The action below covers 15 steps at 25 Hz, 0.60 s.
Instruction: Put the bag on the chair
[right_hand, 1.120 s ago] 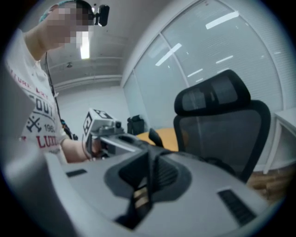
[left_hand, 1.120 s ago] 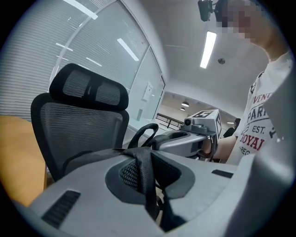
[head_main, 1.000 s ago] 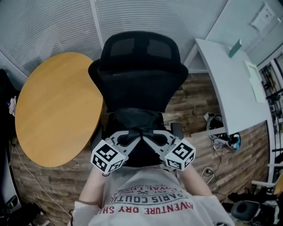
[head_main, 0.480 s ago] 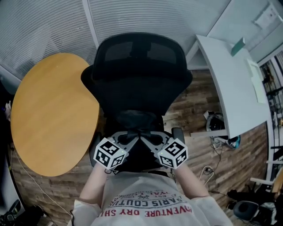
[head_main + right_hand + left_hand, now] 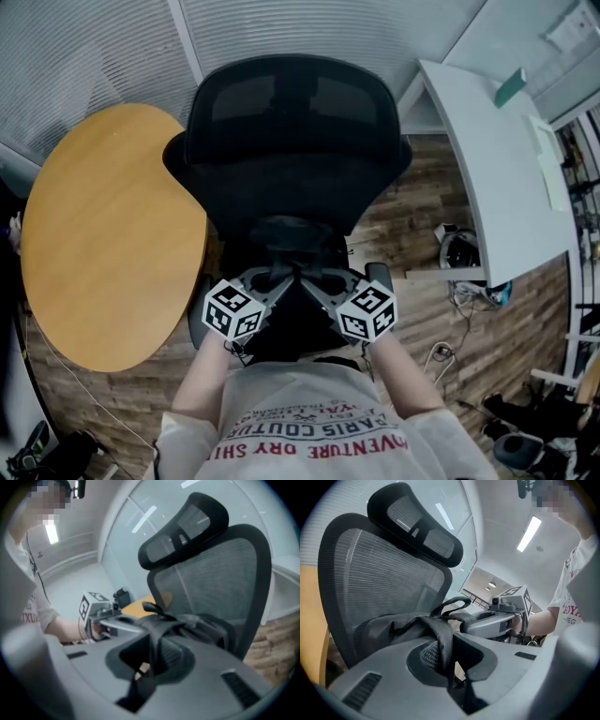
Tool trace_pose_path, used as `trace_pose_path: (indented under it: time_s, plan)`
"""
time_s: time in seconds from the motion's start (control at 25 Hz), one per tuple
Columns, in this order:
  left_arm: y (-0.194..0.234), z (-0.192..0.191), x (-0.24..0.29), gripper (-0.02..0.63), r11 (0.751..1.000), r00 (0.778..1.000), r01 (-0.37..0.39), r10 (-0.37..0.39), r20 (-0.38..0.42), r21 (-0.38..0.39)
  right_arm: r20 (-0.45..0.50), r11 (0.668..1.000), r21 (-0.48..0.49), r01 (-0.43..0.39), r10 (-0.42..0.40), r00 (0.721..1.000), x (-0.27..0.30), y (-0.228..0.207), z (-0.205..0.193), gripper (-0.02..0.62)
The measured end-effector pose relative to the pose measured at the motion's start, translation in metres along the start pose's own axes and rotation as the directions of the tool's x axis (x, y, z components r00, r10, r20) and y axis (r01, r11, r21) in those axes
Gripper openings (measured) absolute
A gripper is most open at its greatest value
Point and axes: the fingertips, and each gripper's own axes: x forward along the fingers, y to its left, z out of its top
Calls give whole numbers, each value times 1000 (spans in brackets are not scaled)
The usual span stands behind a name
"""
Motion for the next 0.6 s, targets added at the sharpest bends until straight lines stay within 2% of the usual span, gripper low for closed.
trace_pose_path:
  time_s: [0.12, 0.32, 0.48, 0.6]
  plan:
    - [13, -10, 13, 60, 1000, 1000, 17, -17, 6, -14, -68, 998, -20, 57, -58, 996, 8, -18, -24, 61]
    - [34, -27, 23, 66, 1000, 1000, -17, 17, 10, -12, -112, 986, 95, 137, -126, 986, 19, -46, -46, 98]
    - [41, -30, 28, 94, 998, 998, -4, 7, 60, -63, -125, 976, 124, 178, -162, 979, 22, -58, -50, 124]
    - [43, -27, 33, 101, 998, 998, -21, 25, 63, -65, -126, 969, 129, 211, -195, 973, 22, -65, -49, 144]
